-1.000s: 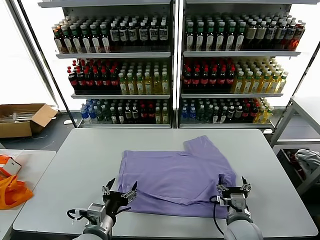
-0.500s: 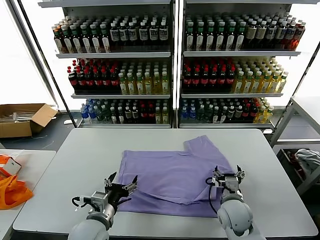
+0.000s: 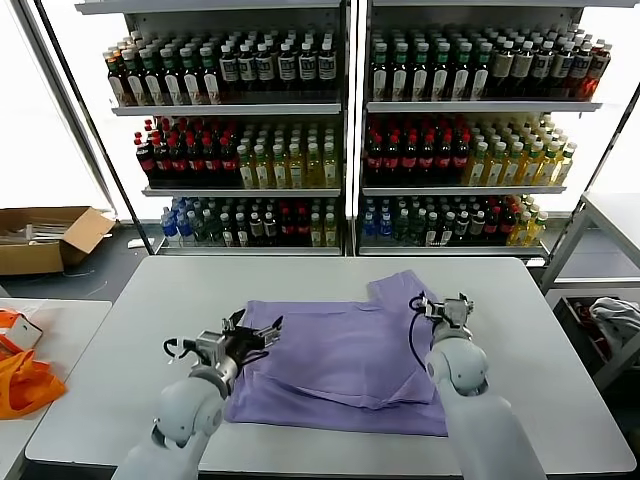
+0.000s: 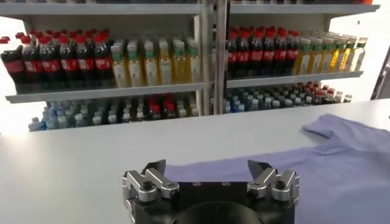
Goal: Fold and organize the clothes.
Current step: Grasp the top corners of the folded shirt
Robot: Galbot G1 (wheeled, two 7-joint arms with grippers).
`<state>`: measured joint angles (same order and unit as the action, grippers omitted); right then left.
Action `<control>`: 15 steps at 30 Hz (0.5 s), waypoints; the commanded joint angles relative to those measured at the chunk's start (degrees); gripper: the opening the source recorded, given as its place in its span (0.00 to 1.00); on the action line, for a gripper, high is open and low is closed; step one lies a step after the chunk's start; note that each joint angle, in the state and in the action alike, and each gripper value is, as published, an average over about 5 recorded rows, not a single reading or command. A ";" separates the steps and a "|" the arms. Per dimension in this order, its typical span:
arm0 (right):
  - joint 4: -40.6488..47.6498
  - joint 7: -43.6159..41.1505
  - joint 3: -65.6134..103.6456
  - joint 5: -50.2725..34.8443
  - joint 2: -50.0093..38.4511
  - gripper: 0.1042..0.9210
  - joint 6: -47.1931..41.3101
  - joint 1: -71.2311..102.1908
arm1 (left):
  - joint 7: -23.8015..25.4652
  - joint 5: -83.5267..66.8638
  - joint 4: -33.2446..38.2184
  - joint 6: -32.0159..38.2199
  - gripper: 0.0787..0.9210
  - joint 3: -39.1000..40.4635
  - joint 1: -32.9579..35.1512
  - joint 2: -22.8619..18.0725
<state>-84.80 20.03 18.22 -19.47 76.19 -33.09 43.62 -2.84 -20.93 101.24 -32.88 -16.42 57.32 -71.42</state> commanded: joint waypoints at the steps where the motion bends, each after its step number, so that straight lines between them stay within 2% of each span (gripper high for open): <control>1: 12.56 -16.82 -2.12 2.49 -1.87 0.88 -0.03 -9.92 | 2.20 -2.81 -19.09 -0.13 0.88 1.72 -15.58 0.27; 9: 16.35 -32.39 -2.53 9.26 -4.65 0.88 -0.07 -13.58 | 1.88 -1.54 -21.06 -0.13 0.88 1.99 -16.56 -0.41; 15: 19.47 -32.15 -3.79 8.55 -4.56 0.88 -0.21 -15.77 | 1.19 -1.72 -20.64 -0.17 0.88 1.90 -16.16 -0.49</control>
<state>-71.46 -2.31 15.54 -13.31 72.77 -33.28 32.64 -1.70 -22.05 85.25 -32.97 -14.93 44.92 -71.95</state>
